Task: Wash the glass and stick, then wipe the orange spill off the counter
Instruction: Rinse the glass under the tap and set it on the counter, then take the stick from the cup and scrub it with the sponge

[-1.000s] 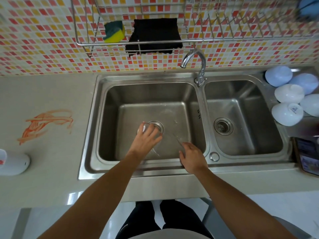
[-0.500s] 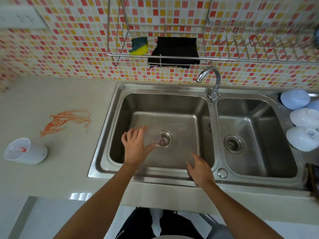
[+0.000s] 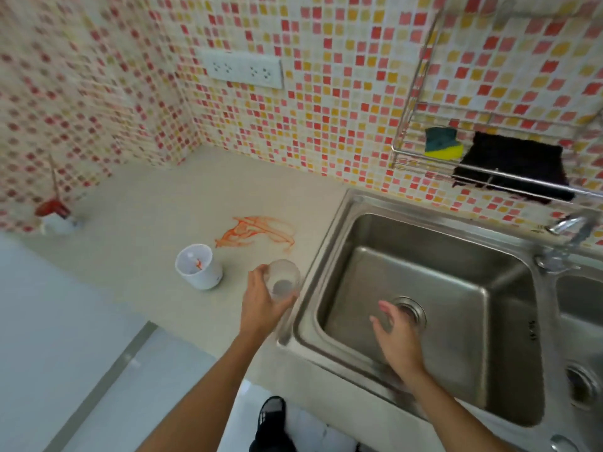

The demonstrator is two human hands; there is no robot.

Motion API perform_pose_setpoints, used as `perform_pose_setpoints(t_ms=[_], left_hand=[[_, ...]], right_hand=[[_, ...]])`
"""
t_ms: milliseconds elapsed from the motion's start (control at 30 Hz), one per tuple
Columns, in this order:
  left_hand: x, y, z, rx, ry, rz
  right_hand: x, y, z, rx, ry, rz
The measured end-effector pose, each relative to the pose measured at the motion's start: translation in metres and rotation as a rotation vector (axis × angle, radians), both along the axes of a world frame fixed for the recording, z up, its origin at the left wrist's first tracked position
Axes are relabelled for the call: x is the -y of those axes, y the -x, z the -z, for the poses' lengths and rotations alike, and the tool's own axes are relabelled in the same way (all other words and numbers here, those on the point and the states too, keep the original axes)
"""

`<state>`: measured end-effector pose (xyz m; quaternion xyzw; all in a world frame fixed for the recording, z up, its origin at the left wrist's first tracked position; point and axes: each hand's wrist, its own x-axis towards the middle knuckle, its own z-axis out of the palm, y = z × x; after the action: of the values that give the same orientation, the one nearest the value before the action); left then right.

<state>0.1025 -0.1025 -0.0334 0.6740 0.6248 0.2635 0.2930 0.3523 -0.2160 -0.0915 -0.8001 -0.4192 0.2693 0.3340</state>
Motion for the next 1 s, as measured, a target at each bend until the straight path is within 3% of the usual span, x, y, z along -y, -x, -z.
perform_pose_setpoints(t_ms=[400, 500, 633, 733, 800, 1000], left_hand=[[-0.051, 0.041, 0.023, 0.047, 0.09, 0.16], [-0.039, 0.052, 0.013, 0.028, 0.037, 0.194], [-0.033, 0.092, -0.007, 0.07, -0.199, 0.17], [-0.053, 0.134, -0.024, 0.06, -0.418, 0.063], [-0.076, 0.162, -0.033, 0.011, -0.46, 0.02], [-0.129, 0.209, -0.039, -0.237, -0.274, 0.276]], right_hand=[[-0.076, 0.104, -0.004, 0.047, 0.012, -0.055], [-0.074, 0.123, -0.006, 0.146, -0.054, -0.045], [-0.073, 0.173, -0.006, 0.232, -0.12, -0.281], [-0.084, 0.221, -0.004, 0.123, -0.134, -0.45], [-0.104, 0.249, -0.008, 0.03, -0.107, -0.448], [-0.171, 0.298, -0.024, -0.167, -0.108, -0.379]])
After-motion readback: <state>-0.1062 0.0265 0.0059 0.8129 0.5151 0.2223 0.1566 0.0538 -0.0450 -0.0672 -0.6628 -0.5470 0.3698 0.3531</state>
